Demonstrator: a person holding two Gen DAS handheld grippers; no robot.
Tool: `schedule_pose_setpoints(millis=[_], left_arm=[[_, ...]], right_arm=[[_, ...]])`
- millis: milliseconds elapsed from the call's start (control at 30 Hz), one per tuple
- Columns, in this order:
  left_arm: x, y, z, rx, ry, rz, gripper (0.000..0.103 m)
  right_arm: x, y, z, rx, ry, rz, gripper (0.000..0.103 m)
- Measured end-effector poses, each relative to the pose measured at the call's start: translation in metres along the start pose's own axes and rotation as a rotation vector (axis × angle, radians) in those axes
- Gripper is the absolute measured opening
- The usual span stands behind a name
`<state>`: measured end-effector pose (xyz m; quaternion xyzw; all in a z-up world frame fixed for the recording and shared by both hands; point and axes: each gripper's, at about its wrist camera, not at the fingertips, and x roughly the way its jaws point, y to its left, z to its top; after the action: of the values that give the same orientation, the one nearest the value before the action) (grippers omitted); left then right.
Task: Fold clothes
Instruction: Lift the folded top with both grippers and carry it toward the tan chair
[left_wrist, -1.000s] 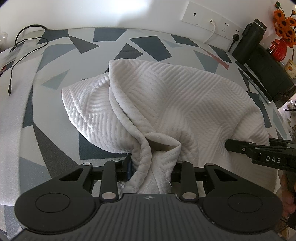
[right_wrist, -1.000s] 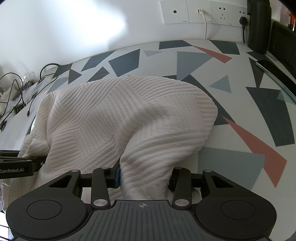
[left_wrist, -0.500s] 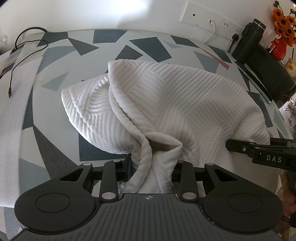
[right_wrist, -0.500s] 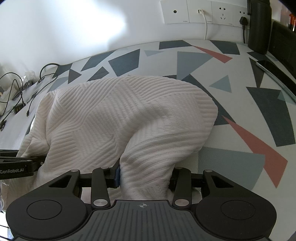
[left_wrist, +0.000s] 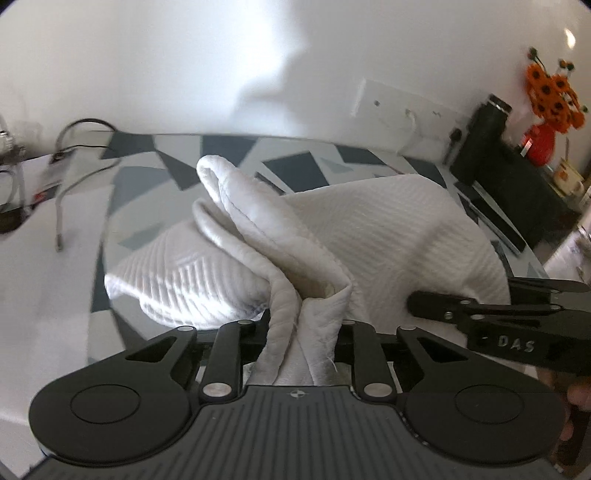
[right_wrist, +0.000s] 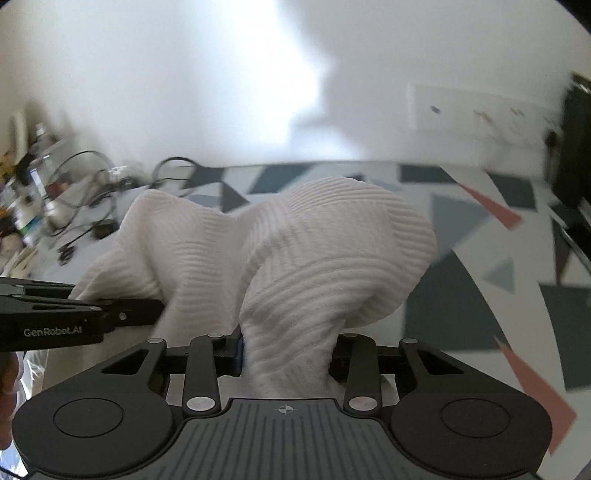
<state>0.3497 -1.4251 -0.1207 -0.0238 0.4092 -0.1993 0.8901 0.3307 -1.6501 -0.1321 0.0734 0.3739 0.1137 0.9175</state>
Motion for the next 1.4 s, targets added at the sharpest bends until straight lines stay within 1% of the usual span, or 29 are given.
schedule_pose_setpoints(millis=[100,200,333,533,733,867,1067,1200,1400], left_arm=[[-0.017,0.002,-0.009,-0.056,-0.028,0.071,0.021],[-0.035,0.003,-0.018,-0.137,-0.047,0.147,0.021],[-0.058,0.001,-0.032,-0.22,-0.085,0.234,0.021],[-0.095,-0.003,-0.055,-0.324,-0.154,0.339,0.021],[-0.134,-0.001,-0.078,-0.42,-0.204,0.43,0.021],[-0.157,0.009,-0.093,-0.475,-0.229,0.489,0.021],[-0.193,0.031,-0.123,-0.554,-0.246,0.555,0.021],[-0.214,0.062,-0.144,-0.603,-0.262,0.575,0.021],[-0.245,0.124,-0.171,-0.661,-0.293,0.584,0.021]], right_arm=[[0.0,0.006,0.007,-0.059,0.004,0.081,0.032],[0.0,0.008,0.015,-0.104,0.014,0.157,0.031],[-0.005,0.017,0.022,-0.156,0.013,0.244,0.031],[-0.019,0.041,0.028,-0.24,0.01,0.36,0.031],[-0.03,0.07,0.029,-0.302,0.023,0.467,0.031],[-0.033,0.101,0.028,-0.356,0.031,0.526,0.031],[-0.032,0.158,0.015,-0.43,0.059,0.585,0.031],[-0.027,0.204,0.003,-0.475,0.074,0.602,0.031],[-0.014,0.289,-0.007,-0.557,0.094,0.619,0.031]])
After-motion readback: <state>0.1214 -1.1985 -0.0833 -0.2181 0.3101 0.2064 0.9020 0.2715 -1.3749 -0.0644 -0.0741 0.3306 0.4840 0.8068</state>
